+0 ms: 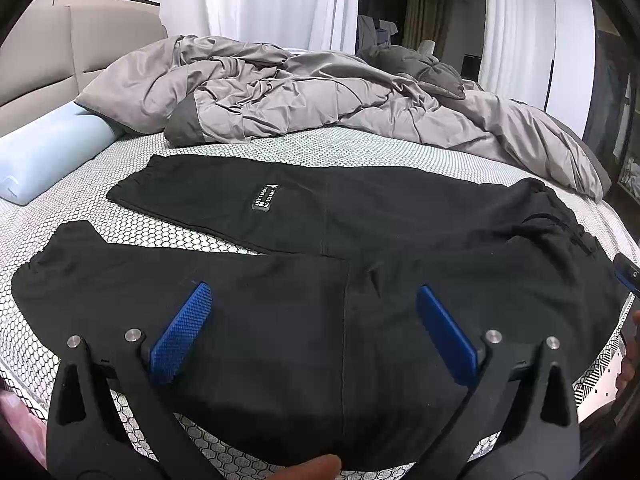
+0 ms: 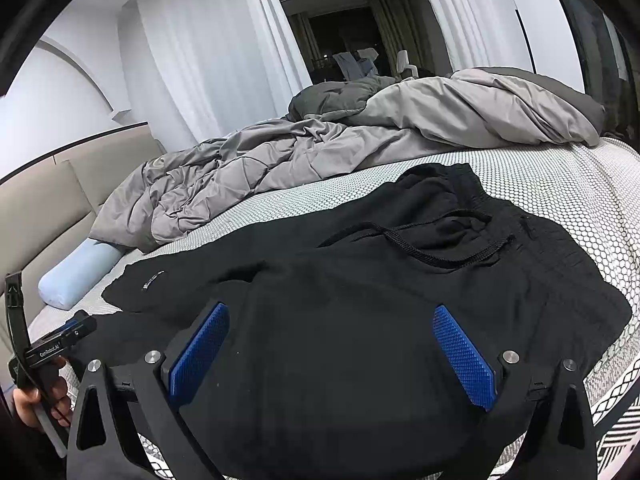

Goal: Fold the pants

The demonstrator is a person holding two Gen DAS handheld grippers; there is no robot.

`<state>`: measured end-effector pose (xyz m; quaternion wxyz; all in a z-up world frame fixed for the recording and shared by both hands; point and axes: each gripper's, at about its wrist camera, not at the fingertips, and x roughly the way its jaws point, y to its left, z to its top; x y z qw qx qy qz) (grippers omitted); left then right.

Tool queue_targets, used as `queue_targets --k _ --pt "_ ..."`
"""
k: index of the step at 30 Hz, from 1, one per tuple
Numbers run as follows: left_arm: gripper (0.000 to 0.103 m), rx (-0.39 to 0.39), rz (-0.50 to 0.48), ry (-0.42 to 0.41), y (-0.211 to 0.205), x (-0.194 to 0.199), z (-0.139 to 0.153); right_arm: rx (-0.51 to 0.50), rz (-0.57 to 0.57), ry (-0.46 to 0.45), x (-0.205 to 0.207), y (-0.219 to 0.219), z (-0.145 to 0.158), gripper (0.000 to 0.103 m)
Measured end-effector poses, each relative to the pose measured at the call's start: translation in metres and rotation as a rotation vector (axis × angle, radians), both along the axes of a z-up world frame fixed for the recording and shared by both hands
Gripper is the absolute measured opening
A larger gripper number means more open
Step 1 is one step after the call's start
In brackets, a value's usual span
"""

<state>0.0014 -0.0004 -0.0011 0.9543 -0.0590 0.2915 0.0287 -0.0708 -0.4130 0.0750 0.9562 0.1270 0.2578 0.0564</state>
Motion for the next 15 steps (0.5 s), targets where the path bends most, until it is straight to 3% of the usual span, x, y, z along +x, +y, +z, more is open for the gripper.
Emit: queue_targets --k 15 --pt "0.102 -0.001 0.004 -0.006 0.0036 -0.0006 0.0075 -0.025 -0.001 0.001 -0.0001 0.0017 -0.0003 0.103"
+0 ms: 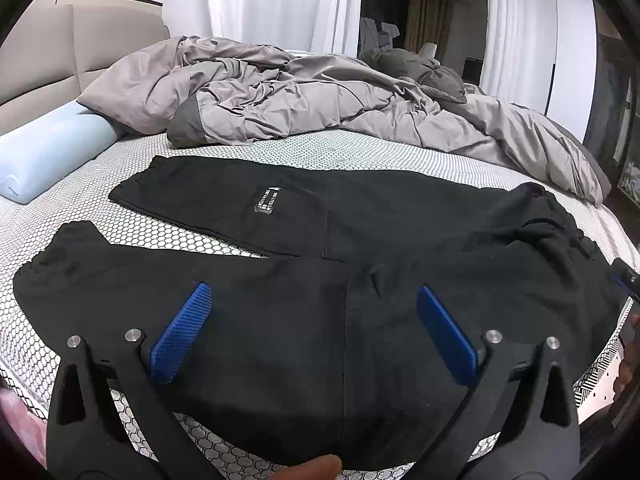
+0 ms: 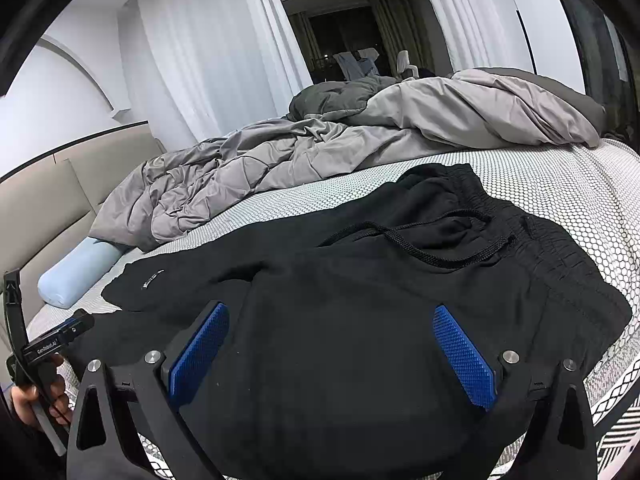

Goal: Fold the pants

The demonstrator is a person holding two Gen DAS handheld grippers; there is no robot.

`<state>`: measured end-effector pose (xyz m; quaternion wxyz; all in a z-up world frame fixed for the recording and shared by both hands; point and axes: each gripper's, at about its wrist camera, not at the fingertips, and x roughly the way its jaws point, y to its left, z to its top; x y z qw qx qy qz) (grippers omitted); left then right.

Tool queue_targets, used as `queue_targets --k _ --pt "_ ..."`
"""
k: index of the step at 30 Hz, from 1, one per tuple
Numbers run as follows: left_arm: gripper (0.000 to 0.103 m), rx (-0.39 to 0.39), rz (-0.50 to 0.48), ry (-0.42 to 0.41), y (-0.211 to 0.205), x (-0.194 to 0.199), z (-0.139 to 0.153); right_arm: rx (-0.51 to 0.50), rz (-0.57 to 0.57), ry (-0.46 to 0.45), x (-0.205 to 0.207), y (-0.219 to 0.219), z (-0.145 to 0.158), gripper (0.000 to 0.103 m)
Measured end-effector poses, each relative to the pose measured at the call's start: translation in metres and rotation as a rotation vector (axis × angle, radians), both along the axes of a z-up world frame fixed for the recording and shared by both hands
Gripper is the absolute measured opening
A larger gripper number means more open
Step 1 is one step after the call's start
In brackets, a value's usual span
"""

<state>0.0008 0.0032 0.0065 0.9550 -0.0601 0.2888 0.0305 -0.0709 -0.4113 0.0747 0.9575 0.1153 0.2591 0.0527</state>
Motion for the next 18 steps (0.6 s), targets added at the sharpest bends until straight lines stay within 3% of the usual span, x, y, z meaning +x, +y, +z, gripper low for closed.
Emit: queue_targets --k 18 --pt "0.102 -0.008 0.009 -0.025 0.006 -0.021 0.013 0.0 0.039 0.009 -0.003 0.01 -0.001 0.103"
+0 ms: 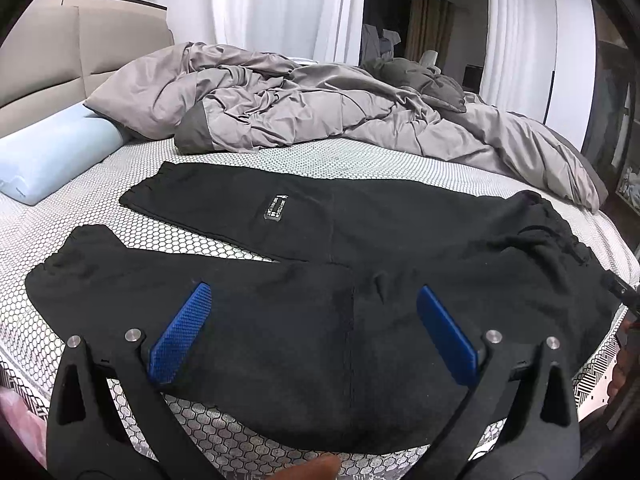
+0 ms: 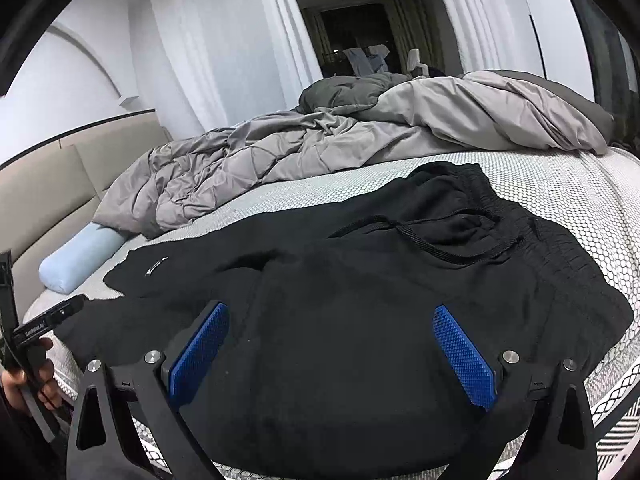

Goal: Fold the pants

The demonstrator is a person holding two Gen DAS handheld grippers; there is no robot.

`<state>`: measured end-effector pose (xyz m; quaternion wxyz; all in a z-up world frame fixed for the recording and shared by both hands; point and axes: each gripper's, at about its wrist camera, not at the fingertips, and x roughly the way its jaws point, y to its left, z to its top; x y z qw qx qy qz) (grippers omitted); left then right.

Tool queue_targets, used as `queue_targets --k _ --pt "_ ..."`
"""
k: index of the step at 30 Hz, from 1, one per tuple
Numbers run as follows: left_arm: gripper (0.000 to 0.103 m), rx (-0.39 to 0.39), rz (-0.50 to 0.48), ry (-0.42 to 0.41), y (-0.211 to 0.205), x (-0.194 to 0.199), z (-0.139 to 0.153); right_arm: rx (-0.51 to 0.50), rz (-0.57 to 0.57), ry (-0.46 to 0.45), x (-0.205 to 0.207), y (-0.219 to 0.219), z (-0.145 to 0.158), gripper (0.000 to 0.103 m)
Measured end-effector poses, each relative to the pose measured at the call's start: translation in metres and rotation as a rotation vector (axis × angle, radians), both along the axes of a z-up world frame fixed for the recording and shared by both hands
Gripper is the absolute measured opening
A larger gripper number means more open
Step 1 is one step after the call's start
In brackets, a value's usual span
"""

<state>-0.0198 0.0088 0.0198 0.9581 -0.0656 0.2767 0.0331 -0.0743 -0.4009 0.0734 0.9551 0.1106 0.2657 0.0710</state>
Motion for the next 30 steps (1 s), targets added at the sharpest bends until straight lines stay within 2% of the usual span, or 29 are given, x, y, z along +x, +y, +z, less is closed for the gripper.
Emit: queue_targets --k 5,8,14,17,21,23,26,28,30 --pt "0.102 0.01 0.002 -0.001 -0.001 -0.002 0.002 0.007 0.012 -0.047 -0.01 0.0 0.004 0.103" --pt "0.102 0.018 0.009 0.001 0.002 -0.003 0.003 -0.034 0.01 -0.078 -0.012 0.001 0.007 0.103" --pt "0.102 0.007 0.03 0.023 0.028 -0.002 0.008 -0.132 -0.03 0.015 0.004 -0.007 0.005 0.103" --pt "0.102 -0.037 0.105 0.027 0.061 -0.005 0.017 -0.108 -0.099 0.024 0.006 -0.022 0.013 0.103" --pt "0.102 -0.178 0.212 0.022 0.129 -0.022 0.028 -0.104 -0.169 0.022 0.004 -0.048 0.027 0.103" --pt "0.102 -0.185 0.261 0.023 0.156 -0.033 0.03 -0.131 -0.193 0.029 0.001 -0.061 0.034 0.103" --pt "0.102 -0.175 0.318 0.071 0.187 -0.045 0.026 -0.162 -0.182 0.066 0.001 -0.082 0.041 0.103" --pt "0.102 -0.21 0.343 0.105 0.206 -0.051 0.018 -0.185 -0.197 0.074 0.001 -0.094 0.043 0.103" --pt "0.102 -0.279 0.359 0.139 0.224 -0.056 0.006 -0.192 -0.235 0.092 0.001 -0.104 0.042 0.103"
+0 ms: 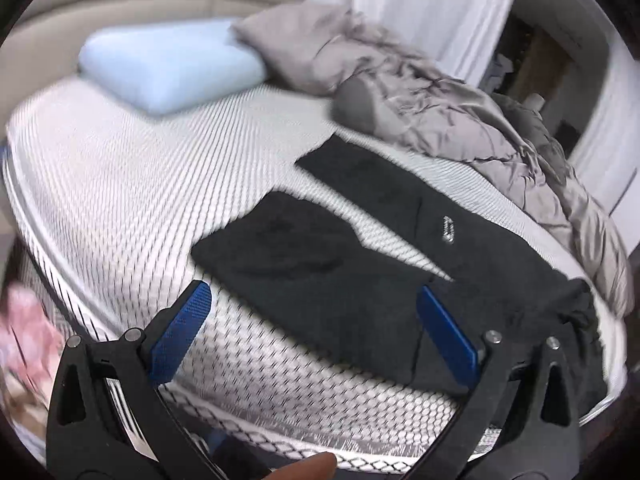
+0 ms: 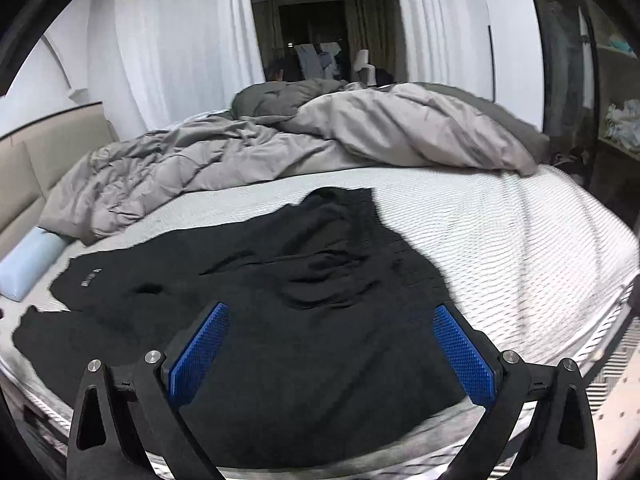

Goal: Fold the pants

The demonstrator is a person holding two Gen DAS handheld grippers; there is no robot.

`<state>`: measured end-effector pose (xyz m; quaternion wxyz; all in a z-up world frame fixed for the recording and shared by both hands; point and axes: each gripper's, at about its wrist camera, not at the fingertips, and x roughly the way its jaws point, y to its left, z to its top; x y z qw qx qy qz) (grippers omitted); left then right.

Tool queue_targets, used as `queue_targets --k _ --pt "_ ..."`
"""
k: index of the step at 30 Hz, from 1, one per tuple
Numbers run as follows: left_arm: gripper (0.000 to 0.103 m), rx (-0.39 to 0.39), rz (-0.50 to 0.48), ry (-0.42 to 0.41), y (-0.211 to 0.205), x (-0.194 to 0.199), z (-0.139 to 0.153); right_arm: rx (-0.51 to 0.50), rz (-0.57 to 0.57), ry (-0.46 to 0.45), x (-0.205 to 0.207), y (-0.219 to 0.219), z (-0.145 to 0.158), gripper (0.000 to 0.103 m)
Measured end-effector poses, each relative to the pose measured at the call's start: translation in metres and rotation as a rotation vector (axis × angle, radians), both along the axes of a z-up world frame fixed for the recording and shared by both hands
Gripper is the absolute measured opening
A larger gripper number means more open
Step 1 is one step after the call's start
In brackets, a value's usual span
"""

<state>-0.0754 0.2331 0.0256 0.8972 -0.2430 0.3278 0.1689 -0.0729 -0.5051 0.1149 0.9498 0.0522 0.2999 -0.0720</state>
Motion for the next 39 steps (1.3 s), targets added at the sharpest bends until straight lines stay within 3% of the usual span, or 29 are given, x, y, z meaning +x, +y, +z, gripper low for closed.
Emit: queue_targets --k 3,7,8,10,13,14,17,19,24,26,29,35,37,39 --pt "0.093 -0.106 0.009 0.018 0.019 -0.001 -0.019 0.055 -0.051 0.027 -0.004 -0.021 -0.003 0.103" --pt "0.064 -0.275 -0.004 0.052 0.044 0.018 -0.054 0.109 -0.038 0.065 -0.008 -0.018 -0.02 0.103" --pt "0.041 -0.315 0.014 0.054 0.05 0.022 -0.063 0.123 -0.033 0.076 -0.008 -0.016 -0.026 0.103" --pt "0.004 -0.331 0.049 0.026 0.061 0.023 -0.071 0.174 -0.025 0.109 -0.006 -0.013 -0.041 0.103" --pt "0.002 -0.28 0.071 -0.063 0.076 0.001 -0.063 0.21 -0.025 0.162 -0.007 -0.01 -0.059 0.103" --pt "0.002 -0.235 0.085 -0.061 0.082 -0.005 -0.062 0.214 -0.02 0.175 -0.009 -0.009 -0.063 0.103" --pt "0.002 -0.202 0.117 0.003 0.094 -0.012 -0.077 0.217 -0.031 0.19 -0.017 -0.01 -0.073 0.103" --pt "0.002 -0.193 0.111 0.015 0.092 -0.009 -0.079 0.21 -0.119 0.158 -0.025 -0.02 -0.076 0.103" --pt "0.002 -0.158 0.105 0.022 0.087 0.002 -0.083 0.451 -0.18 0.113 -0.033 -0.052 -0.087 0.102" --pt "0.002 -0.157 0.104 0.03 0.082 0.004 -0.083 0.494 -0.192 0.069 -0.03 -0.06 -0.089 0.079" --pt "0.002 -0.173 0.101 0.032 0.075 0.019 -0.078 0.554 -0.183 0.063 -0.02 -0.066 -0.09 0.073" --pt "0.002 -0.167 0.101 0.032 0.063 0.018 -0.071 0.421 -0.24 0.145 -0.009 -0.053 -0.078 0.047" --pt "0.002 -0.17 0.099 0.035 0.063 0.018 -0.073 0.431 -0.228 0.141 -0.011 -0.053 -0.076 0.035" --pt "0.002 -0.178 0.1 0.032 0.063 0.015 -0.075 0.424 -0.226 0.147 -0.015 -0.051 -0.075 0.032"
